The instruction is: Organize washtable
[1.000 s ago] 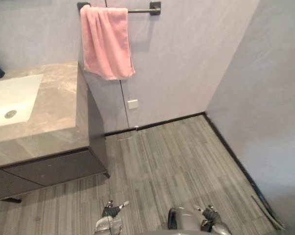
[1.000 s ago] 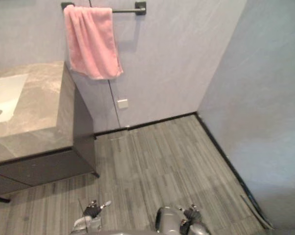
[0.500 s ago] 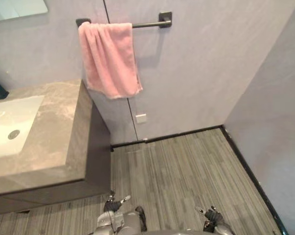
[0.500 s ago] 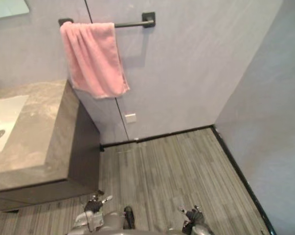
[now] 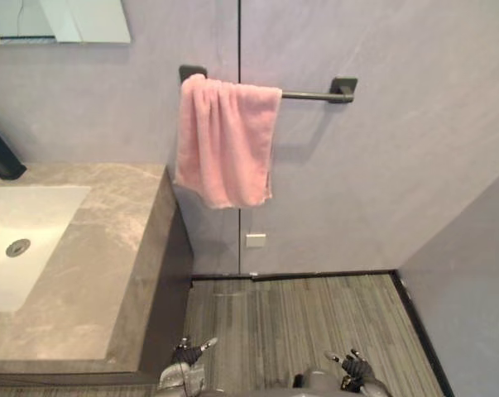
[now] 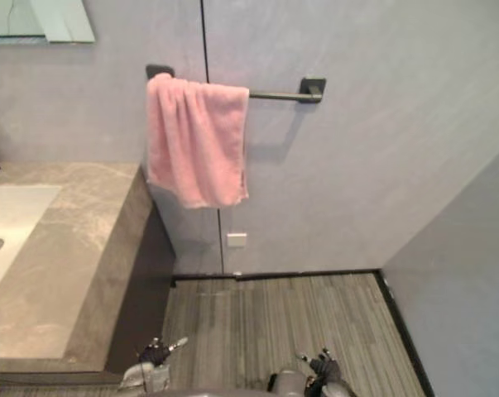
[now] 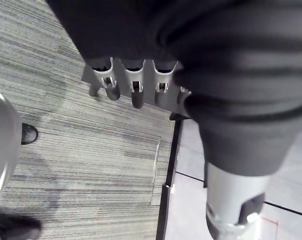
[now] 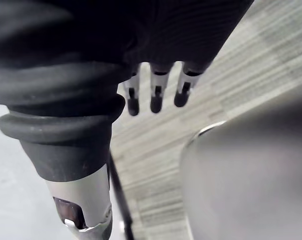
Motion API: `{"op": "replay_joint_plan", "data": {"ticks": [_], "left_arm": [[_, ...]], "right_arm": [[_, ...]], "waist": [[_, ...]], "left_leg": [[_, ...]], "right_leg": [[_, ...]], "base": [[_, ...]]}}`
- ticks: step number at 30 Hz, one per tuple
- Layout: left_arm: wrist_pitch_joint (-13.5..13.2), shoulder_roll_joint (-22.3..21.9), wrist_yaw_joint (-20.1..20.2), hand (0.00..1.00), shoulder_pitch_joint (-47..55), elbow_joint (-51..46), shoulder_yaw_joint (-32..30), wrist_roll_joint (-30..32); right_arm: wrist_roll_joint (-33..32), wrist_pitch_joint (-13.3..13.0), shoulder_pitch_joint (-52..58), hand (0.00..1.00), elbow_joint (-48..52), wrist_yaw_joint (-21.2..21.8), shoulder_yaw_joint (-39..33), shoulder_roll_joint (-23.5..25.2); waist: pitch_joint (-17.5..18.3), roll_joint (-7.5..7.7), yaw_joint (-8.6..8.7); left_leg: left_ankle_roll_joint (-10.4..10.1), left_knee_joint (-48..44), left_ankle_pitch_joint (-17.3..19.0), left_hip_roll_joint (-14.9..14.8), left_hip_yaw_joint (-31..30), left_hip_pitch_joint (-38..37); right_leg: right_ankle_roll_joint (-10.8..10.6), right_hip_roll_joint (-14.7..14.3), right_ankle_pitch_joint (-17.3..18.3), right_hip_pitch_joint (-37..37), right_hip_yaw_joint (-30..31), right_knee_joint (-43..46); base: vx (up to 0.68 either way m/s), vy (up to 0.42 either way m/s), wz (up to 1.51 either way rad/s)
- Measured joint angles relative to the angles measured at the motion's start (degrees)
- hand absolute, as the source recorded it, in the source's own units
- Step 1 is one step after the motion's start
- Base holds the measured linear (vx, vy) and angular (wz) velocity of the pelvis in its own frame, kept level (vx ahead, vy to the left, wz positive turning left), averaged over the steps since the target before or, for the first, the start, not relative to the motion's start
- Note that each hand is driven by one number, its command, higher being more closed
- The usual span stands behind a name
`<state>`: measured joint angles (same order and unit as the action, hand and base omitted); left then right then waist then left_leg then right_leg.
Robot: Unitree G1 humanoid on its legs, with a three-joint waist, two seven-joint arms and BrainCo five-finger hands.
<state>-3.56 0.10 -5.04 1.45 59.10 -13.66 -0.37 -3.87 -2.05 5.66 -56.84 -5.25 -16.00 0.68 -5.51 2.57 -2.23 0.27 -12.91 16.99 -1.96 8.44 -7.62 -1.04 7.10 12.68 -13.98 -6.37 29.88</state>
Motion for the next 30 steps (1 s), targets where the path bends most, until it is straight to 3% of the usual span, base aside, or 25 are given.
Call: {"op": "replay_joint_plan", "data": {"ticks": [1,2,3,5,6,8,11,13,14,15,17,20,25,30], "left_arm": [[0.0,-0.6,-0.1,0.00,0.1,0.6,-0.5,0.0],[0.0,-1.3,-0.1,0.00,0.5,1.2,-0.5,0.0],[0.0,-1.6,0.0,0.00,0.9,1.2,-0.5,0.0],[0.0,-2.1,0.0,0.00,0.5,1.1,-0.7,0.1],[0.0,-2.2,0.0,0.00,0.1,1.0,-1.6,0.1],[-0.1,-2.2,0.0,0.00,0.3,0.2,-2.3,0.0],[-0.2,-2.2,0.0,0.00,0.2,-1.2,-1.9,0.0],[-0.2,-2.1,0.1,0.00,0.1,-1.3,-1.6,0.0],[-0.1,-2.1,0.1,0.00,0.0,-1.0,-1.4,0.0],[-0.1,-2.4,0.1,0.00,-0.1,-1.0,-0.3,0.1],[-0.1,-1.1,0.1,0.00,-0.2,-1.1,0.6,0.1],[-0.1,-0.3,0.1,0.00,-0.2,-0.4,0.6,0.1],[0.0,0.1,0.1,0.00,-0.2,1.5,2.4,0.8],[-0.1,0.9,-0.2,0.00,-0.2,2.2,4.2,0.7]], "right_arm": [[-0.4,0.0,0.3,0.00,-0.2,0.2,-1.2,0.1],[0.0,0.0,0.2,0.00,-0.3,0.1,-1.3,-0.9],[0.0,0.1,-0.1,0.00,-0.4,0.1,-1.2,-1.2],[0.0,0.0,-0.3,0.00,-0.7,0.0,-1.3,-1.6],[-0.1,0.1,-0.3,0.00,-0.7,0.0,-1.3,-1.8],[-0.2,0.1,-0.1,0.00,-0.9,-0.1,-1.0,-1.6],[-0.8,0.1,-0.2,0.00,-0.7,-0.1,-1.0,-1.3],[-1.2,0.2,-0.2,0.00,-0.7,-0.1,-1.0,-1.3],[-1.2,0.2,-0.2,0.00,-0.6,-0.1,-1.1,-1.3],[-1.2,0.2,0.1,0.00,-0.7,-0.2,-1.3,-1.3],[-1.2,0.5,0.4,0.00,-0.8,-0.2,-1.1,-0.6],[-1.1,0.6,1.0,0.00,-0.9,0.0,-1.1,0.3],[-1.0,0.6,1.3,0.00,-1.2,0.0,-1.7,0.2],[-0.7,0.5,0.7,0.00,-2.9,-0.2,-3.9,-0.3]], "waist": [[0.5,-0.58,-0.14],[1.3,-2.47,-0.28],[1.4,-2.95,-0.18],[0.8,-3.81,0.13],[0.6,-4.15,-0.15],[0.0,-3.59,-0.38],[0.0,-3.38,-0.29],[-0.1,-3.26,-0.30],[-0.1,-3.32,-0.12],[-0.1,-3.55,-0.26],[0.3,-1.62,-0.24],[1.0,-0.51,-0.19],[2.1,-0.73,0.08],[2.5,-1.49,0.03]], "left_leg": [[-1.4,-0.3,0.8,-1.0,-1.0,-0.8],[-1.9,-0.2,0.6,-2.5,-1.0,-0.9],[-2.4,-0.8,0.4,-3.1,-1.0,-0.6],[-3.4,-10.9,-0.1,-5.0,-0.6,3.7],[-5.4,-18.5,-1.5,-6.5,-0.3,6.2],[-6.3,-30.4,-1.9,-10.2,1.1,10.6],[-5.9,-29.7,-1.8,-12.1,4.7,14.4],[-5.7,-21.9,-1.9,-11.7,5.6,15.0],[-5.2,-14.5,-3.3,-10.9,5.6,14.8],[-5.1,-10.1,-6.9,-9.7,5.2,13.7],[-4.7,-7.6,-7.2,-7.9,6.0,12.3],[-4.1,-5.9,-7.2,-6.1,7.6,11.1],[-2.9,-0.5,-9.1,-3.7,8.5,7.8],[-2.5,8.3,-14.2,-1.3,6.8,5.0]], "right_leg": [[-0.6,-0.7,-2.2,0.7,0.3,-0.7],[0.1,-1.9,-1.3,1.3,-0.8,-1.5],[0.3,-2.1,-0.8,1.5,-1.5,-1.7],[1.5,-2.7,0.3,3.9,-3.7,-3.2],[1.9,-3.3,0.5,6.3,-4.3,-4.6],[2.9,-4.0,1.1,11.4,-5.5,-7.0],[3.0,-3.8,1.2,14.4,-5.3,-9.9],[2.5,-3.4,1.5,14.8,-4.7,-10.0],[1.6,-3.1,2.0,14.8,-4.4,-9.4],[0.1,-3.0,2.8,14.5,-3.8,-8.8],[-1.1,-1.3,2.8,14.7,-2.7,-9.5],[-2.6,0.1,2.1,15.1,-1.5,-11.2],[-3.9,1.0,-0.3,18.0,-1.3,-16.3],[-3.7,0.9,-3.1,19.3,-1.6,-21.2]], "base": [[0.35,-0.194,0.28],[0.36,-0.195,0.25],[0.35,-0.186,0.34],[0.32,-0.227,0.45],[0.30,-0.215,0.25],[0.27,-0.161,0.10],[0.15,-0.041,-0.07],[0.13,0.061,-0.14],[0.13,0.184,-0.07],[0.10,0.165,-0.03],[0.08,0.145,-0.07],[0.08,0.124,-0.13],[0.05,0.066,-0.06],[-0.01,0.025,0.05]]}}
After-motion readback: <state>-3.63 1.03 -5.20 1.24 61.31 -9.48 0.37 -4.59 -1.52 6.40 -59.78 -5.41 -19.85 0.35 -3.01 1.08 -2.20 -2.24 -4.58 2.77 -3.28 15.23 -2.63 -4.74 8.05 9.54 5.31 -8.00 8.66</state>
